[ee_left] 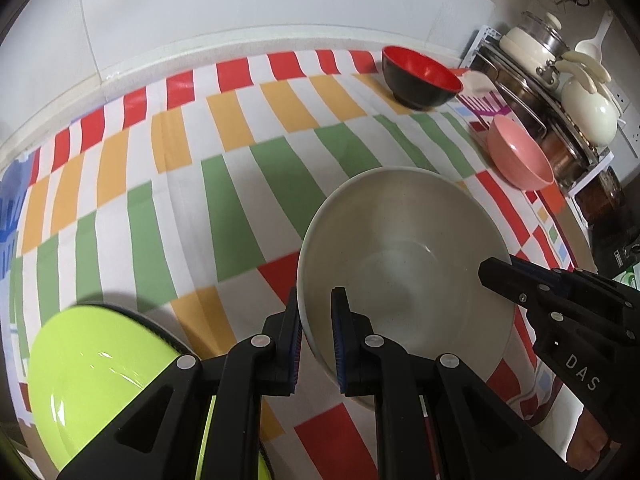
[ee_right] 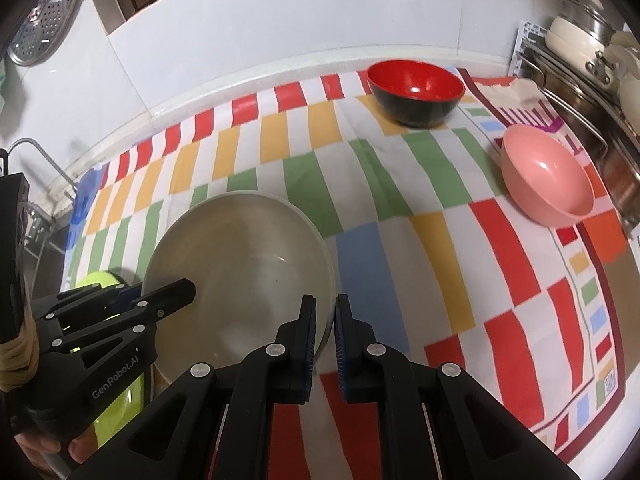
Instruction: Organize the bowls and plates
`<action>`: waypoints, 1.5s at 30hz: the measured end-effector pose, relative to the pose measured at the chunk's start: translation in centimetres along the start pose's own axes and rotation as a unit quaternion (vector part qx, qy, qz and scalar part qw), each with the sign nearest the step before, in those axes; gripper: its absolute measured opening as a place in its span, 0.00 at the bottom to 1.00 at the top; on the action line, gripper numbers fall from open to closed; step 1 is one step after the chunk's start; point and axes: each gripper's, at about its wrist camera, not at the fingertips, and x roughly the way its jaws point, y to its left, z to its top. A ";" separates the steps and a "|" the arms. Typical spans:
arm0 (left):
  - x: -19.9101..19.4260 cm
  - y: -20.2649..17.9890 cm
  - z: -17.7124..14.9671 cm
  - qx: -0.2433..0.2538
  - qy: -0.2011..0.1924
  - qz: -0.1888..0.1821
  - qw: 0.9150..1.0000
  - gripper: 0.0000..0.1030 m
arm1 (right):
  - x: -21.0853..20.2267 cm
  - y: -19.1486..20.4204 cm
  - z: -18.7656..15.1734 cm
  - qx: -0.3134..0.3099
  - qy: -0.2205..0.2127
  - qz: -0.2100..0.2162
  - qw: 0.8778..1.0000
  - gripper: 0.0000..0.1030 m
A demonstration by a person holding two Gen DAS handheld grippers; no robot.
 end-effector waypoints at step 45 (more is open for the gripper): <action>-3.2 -3.6 2.3 0.051 -0.084 0.039 0.994 0.67 | -4.2 -3.4 -0.5 0.025 -0.116 -0.076 0.990 0.59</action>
